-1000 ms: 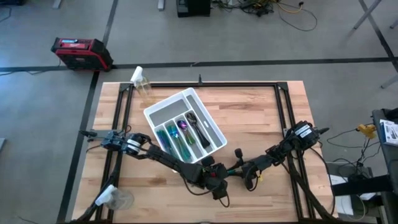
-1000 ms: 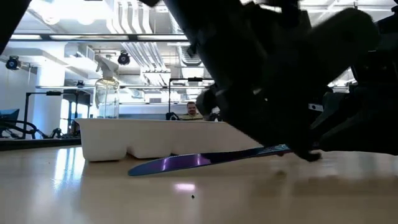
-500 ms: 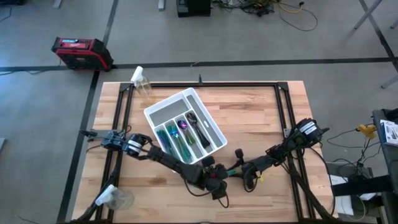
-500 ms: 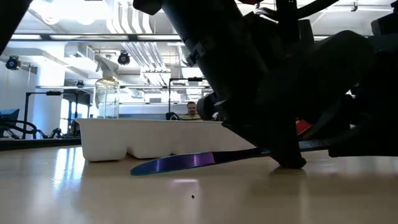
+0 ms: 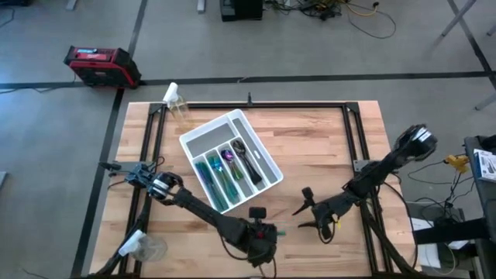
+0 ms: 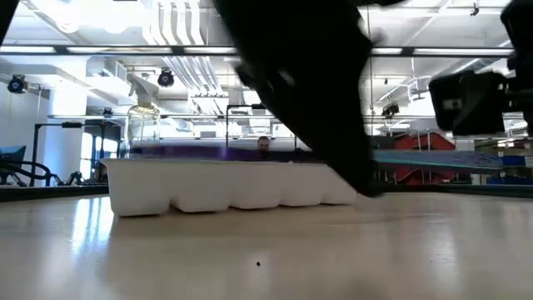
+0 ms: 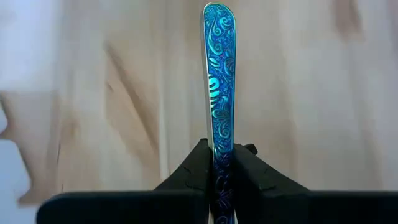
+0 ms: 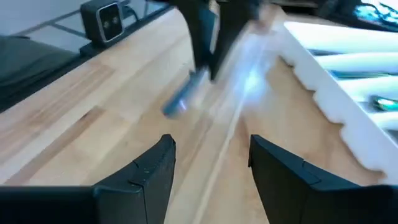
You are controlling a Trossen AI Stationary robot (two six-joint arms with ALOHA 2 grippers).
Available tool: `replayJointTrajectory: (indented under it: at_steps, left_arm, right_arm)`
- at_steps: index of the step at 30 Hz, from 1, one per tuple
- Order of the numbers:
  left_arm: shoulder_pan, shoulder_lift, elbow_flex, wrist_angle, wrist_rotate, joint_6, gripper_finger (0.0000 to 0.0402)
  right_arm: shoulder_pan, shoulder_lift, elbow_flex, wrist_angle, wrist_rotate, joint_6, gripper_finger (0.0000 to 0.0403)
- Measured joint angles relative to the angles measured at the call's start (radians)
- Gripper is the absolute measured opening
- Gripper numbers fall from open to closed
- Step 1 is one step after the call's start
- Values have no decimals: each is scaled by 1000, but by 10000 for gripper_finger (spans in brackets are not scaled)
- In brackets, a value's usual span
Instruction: Sort silverware
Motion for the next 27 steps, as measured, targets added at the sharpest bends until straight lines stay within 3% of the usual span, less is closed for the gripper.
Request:
replayJointTrajectory:
  at_steps: [3, 8, 13, 19, 27]
  left_arm:
    - [1, -2, 109, -254, 66, 70, 21]
    - [9, -5, 284, -734, 78, 204, 21]
    - [55, -88, 270, -724, 176, 434, 21]
    - [118, -254, 69, -726, 132, 457, 21]
    - [182, -491, -367, -704, 81, 498, 21]
  right_arm:
    - [-1, -75, 0, -127, 51, 43, 179]
    - [-2, -108, 0, -209, 89, 143, 169]
    - [-1, -55, 0, -201, 110, 219, 161]
    - [2, 37, 1, -181, 171, 273, 157]
    - [3, 167, 1, -82, 199, 337, 168]
